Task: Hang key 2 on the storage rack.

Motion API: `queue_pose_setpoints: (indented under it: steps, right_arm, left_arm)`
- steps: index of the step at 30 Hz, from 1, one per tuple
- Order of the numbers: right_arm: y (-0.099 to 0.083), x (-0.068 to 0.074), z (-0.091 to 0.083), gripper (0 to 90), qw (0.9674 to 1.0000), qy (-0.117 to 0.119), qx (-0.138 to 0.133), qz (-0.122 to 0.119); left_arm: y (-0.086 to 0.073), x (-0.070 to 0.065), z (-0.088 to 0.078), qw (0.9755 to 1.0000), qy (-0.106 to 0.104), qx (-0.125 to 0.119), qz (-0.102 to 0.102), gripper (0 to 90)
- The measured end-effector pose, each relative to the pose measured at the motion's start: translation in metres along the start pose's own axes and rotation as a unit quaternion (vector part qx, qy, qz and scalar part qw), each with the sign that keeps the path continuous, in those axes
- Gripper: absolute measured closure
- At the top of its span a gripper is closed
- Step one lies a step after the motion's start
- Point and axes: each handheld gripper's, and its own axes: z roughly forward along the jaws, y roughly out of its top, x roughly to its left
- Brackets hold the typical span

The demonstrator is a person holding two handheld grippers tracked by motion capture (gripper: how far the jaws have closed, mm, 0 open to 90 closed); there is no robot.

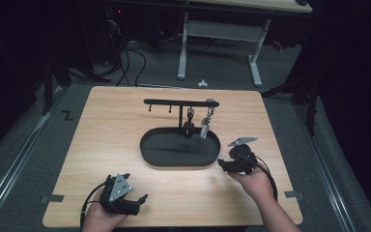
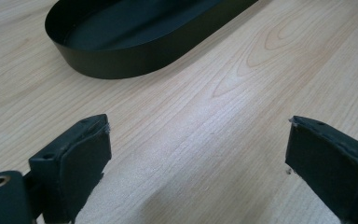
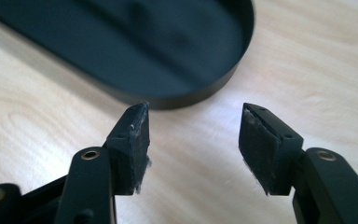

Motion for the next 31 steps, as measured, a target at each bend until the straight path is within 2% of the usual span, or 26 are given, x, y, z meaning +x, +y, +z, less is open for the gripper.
queue_pose_setpoints:
  steps: [6,11,13,15,16,17,19,20,22,24,31]
  right_arm:
    - [-0.032,0.015,0.002,42.9,0.999,-0.012,-0.039,-0.016]
    - [-0.054,0.027,0.002,40.2,0.9979,-0.006,-0.061,-0.023]
    - [-0.069,0.031,0.0,38.5,0.9969,-0.01,-0.077,-0.013]
    - [-0.087,0.034,-0.003,41.0,0.9934,-0.024,-0.112,0.0]
    - [-0.092,0.034,-0.005,38.4,0.9933,-0.019,-0.114,0.009]
    - [-0.092,0.032,-0.009,37.0,0.9933,-0.01,-0.115,0.014]
    - [-0.093,0.03,-0.015,37.9,0.9909,-0.034,-0.13,0.01]
    - [-0.094,0.029,-0.014,38.0,0.9906,-0.034,-0.132,0.016]
    - [-0.094,0.027,-0.009,37.7,0.991,-0.014,-0.127,0.04]
    - [-0.093,0.028,-0.005,37.8,0.9916,-0.016,-0.124,0.033]
    - [-0.092,0.03,-0.002,37.9,0.9924,-0.025,-0.116,0.032]
  left_arm:
    - [0.001,-0.004,0.002,1.0,-0.002,0.004,0.009,7.3]
    - [0.001,-0.005,0.003,1.0,-0.002,0.006,0.008,7.3]
    - [0.001,-0.005,0.003,1.0,-0.001,0.005,0.006,7.3]
    - [0.001,-0.006,0.002,1.0,-0.002,0.004,0.001,7.3]
    - [0.002,-0.006,0.002,1.0,-0.003,0.001,0.0,7.3]
    - [0.002,-0.006,0.002,1.0,-0.003,-0.003,-0.003,7.3]
    - [0.003,-0.007,0.001,1.0,-0.003,-0.003,0.0,7.5]
    - [0.003,-0.008,0.002,1.0,-0.003,-0.002,0.0,7.5]
    - [0.004,-0.008,0.002,1.0,-0.005,-0.002,-0.004,7.5]
    - [0.004,-0.008,0.001,1.0,-0.004,-0.003,-0.003,7.6]
    - [0.003,-0.003,-0.004,0.9999,0.0,-0.012,-0.009,7.8]
